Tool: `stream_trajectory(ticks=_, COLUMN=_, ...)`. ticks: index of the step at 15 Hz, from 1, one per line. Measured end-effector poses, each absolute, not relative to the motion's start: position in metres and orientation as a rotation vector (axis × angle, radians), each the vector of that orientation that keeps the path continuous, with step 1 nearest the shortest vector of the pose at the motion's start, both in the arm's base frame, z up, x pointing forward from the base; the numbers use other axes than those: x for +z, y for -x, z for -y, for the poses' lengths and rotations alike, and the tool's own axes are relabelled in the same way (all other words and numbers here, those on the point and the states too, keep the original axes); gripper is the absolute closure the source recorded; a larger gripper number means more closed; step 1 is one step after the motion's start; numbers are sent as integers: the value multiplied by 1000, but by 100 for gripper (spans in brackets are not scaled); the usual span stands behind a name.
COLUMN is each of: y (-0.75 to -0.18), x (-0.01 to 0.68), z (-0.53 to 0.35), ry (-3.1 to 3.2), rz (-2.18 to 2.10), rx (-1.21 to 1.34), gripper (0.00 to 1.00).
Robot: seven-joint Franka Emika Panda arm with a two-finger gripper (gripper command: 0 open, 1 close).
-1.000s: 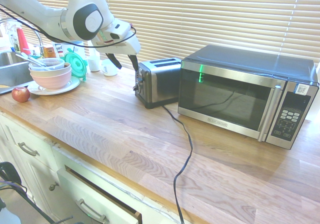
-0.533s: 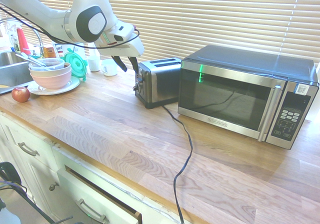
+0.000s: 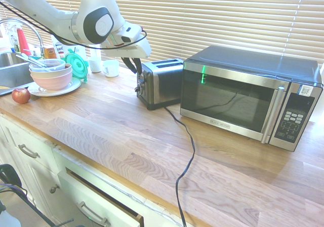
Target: Press the toaster
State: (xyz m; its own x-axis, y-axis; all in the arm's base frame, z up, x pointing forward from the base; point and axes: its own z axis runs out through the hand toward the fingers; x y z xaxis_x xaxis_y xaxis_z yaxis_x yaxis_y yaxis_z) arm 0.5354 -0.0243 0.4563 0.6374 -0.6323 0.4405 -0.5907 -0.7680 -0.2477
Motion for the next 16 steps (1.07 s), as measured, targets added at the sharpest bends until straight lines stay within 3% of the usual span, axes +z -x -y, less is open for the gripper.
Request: stream_trajectory(ticks=16, y=-555, x=417, z=38, ry=2775, rz=-1065, rx=-749, gripper=100)
